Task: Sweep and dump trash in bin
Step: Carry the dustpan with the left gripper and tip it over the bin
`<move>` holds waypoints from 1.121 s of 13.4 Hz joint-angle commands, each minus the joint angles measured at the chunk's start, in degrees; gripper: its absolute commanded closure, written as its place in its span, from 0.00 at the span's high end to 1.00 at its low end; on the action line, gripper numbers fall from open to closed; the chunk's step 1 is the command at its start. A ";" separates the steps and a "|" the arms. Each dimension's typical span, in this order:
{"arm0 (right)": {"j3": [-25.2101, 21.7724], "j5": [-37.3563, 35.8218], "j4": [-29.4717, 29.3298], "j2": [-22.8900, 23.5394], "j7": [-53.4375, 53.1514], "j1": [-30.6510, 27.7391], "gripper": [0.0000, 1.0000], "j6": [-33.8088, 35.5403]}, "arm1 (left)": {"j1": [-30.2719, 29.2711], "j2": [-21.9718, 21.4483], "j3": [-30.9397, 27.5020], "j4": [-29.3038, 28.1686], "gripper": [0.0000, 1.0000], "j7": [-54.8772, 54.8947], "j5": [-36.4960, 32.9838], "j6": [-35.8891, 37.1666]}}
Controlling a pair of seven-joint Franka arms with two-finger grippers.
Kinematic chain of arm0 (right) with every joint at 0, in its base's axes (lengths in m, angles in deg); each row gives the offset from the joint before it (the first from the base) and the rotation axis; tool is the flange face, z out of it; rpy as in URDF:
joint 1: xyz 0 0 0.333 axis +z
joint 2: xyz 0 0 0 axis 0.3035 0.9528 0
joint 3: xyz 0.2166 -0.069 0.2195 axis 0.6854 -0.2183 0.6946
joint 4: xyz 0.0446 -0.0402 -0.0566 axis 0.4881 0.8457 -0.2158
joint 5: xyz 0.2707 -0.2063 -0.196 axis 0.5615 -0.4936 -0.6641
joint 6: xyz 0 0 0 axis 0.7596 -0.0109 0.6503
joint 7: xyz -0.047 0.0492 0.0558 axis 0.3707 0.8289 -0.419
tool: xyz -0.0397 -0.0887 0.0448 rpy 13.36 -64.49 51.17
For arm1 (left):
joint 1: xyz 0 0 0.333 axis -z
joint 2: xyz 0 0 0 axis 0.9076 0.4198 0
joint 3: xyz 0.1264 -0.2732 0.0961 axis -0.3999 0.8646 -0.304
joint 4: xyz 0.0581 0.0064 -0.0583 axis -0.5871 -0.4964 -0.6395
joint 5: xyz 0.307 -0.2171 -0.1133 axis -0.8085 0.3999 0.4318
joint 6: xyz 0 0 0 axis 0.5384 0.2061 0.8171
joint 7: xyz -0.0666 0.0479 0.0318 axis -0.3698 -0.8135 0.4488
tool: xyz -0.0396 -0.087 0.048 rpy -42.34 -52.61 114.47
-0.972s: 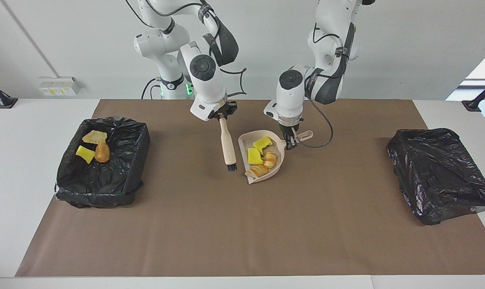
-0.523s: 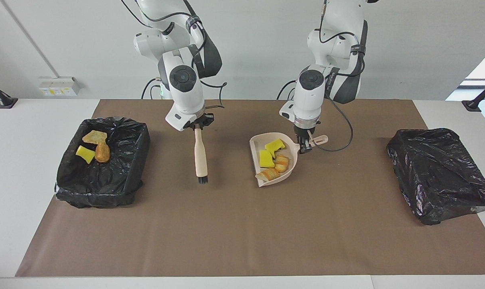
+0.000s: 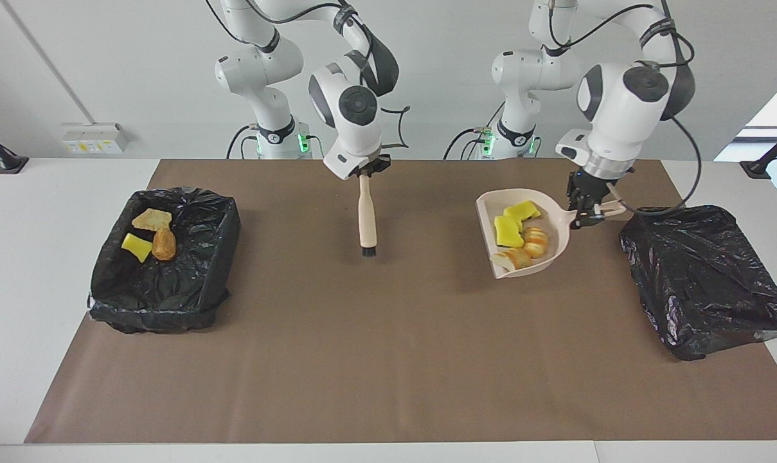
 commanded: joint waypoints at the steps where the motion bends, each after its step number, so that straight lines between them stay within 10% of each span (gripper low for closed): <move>1: -0.15 4.46 5.57 -3.01 -1.78 1.56 0.00 -5.37 | -7.72 0.41 0.69 2.60 0.00 4.34 1.74 2.46; 7: -0.16 4.64 12.61 -6.97 -1.96 3.86 0.00 -9.60 | -23.19 6.28 0.69 12.17 0.00 21.55 2.89 3.08; 15: -0.24 4.03 9.18 2.52 0.24 3.77 0.00 -18.03 | -32.89 22.11 0.34 29.85 0.00 34.68 -8.67 -3.66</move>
